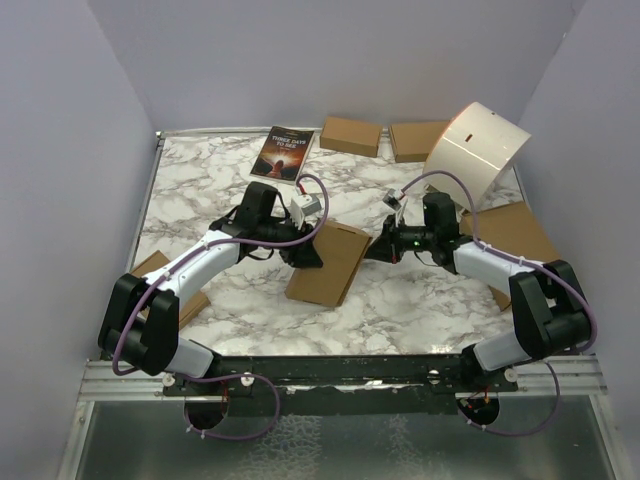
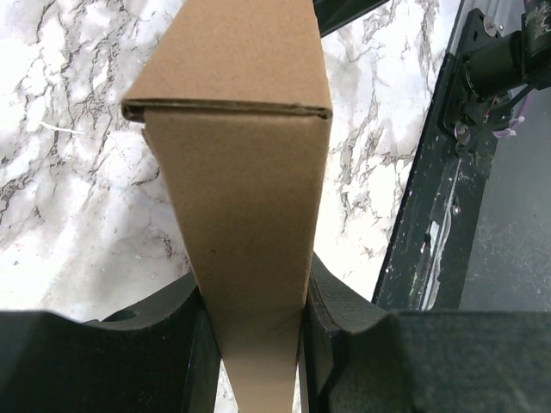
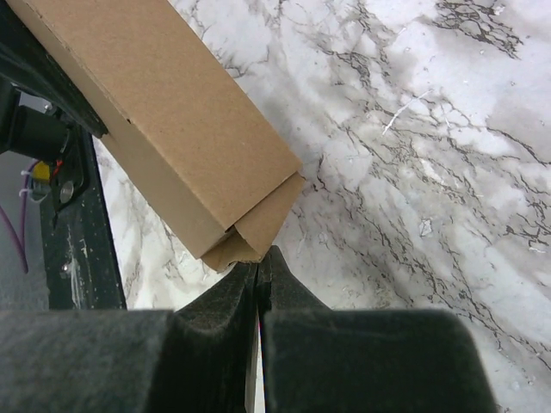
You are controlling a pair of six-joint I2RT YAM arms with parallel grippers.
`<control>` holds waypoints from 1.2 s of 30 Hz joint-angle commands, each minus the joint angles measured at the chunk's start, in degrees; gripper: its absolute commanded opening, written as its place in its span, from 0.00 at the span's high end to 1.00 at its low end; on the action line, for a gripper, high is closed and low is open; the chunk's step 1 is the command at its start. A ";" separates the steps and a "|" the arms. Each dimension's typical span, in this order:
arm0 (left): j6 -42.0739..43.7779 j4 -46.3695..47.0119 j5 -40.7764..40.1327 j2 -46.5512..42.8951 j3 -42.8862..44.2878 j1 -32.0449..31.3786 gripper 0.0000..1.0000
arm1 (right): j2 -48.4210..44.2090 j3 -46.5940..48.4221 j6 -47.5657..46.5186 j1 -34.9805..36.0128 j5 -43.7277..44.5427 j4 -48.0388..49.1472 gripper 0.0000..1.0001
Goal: Fold the paper box
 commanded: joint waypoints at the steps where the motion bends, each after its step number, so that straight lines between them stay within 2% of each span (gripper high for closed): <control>1: 0.95 -0.24 -2.18 0.98 -0.40 -0.35 1.00 | -0.35 1.20 -0.25 1.03 -0.30 3.15 0.99; 10: -2.84 2.85 -5.04 0.39 -1.77 -0.35 1.00 | 2.25 0.44 -2.62 0.79 8.74 -2.58 0.97; 13: -5.86 5.41 -6.51 -0.10 -3.06 -0.35 1.00 | 4.04 -0.43 -0.31 0.78 7.62 -1.44 0.96; 20: -13.36 13.86 -9.26 -2.94 -7.61 -0.35 1.00 | 8.71 -2.61 11.61 1.15 3.46 6.61 0.97; 24: -16.44 16.54 -10.76 -3.49 -9.16 -0.40 1.00 | 10.23 -2.49 13.14 4.98 1.61 9.05 0.98; 28: -19.02 15.76 -12.54 -2.98 -7.78 -0.43 1.00 | 10.14 -1.46 13.72 9.26 -0.80 9.51 0.99; 33: -20.49 10.59 -15.82 -1.68 -3.97 -0.50 1.00 | 8.17 -1.37 14.57 9.57 -0.50 8.91 0.99; 36: -19.63 8.54 -16.77 -1.06 -2.66 -0.44 1.00 | 7.90 0.12 10.87 9.44 6.18 4.19 0.99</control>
